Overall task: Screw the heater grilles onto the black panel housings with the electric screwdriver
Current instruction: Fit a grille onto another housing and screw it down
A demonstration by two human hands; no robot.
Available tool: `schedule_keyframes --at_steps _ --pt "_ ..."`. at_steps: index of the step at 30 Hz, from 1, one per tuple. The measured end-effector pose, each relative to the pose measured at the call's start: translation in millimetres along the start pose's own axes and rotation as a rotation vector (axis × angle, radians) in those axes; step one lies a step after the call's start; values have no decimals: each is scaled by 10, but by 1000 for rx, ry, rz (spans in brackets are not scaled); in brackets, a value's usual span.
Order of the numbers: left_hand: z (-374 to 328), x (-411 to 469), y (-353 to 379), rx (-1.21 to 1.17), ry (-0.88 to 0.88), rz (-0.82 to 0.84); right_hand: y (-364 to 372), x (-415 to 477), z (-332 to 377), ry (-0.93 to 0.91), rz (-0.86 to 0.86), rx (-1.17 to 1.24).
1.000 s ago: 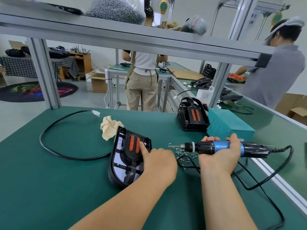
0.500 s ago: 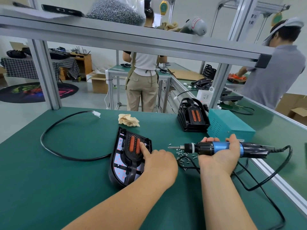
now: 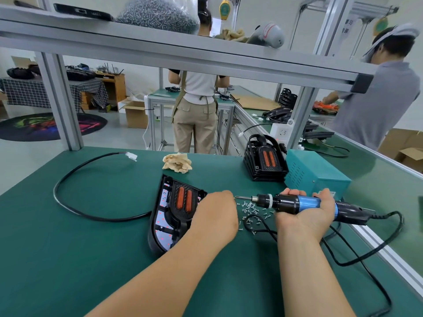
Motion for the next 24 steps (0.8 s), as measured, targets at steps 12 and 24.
schedule_keyframes --at_steps 12,24 --pt "60 35 60 -1460 -527 3 -6 12 -28 14 15 2" --pt "60 17 75 -1420 -517 9 0 -60 -9 49 113 -166"
Point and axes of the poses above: each hand's wrist, its own x-axis towards the middle knuckle, its own y-axis out of the palm, z = x × y, the point moved 1 cm from there along x, towards the middle knuckle, and after that the axes turned 2 degrees about x, right-handed, at the moved point
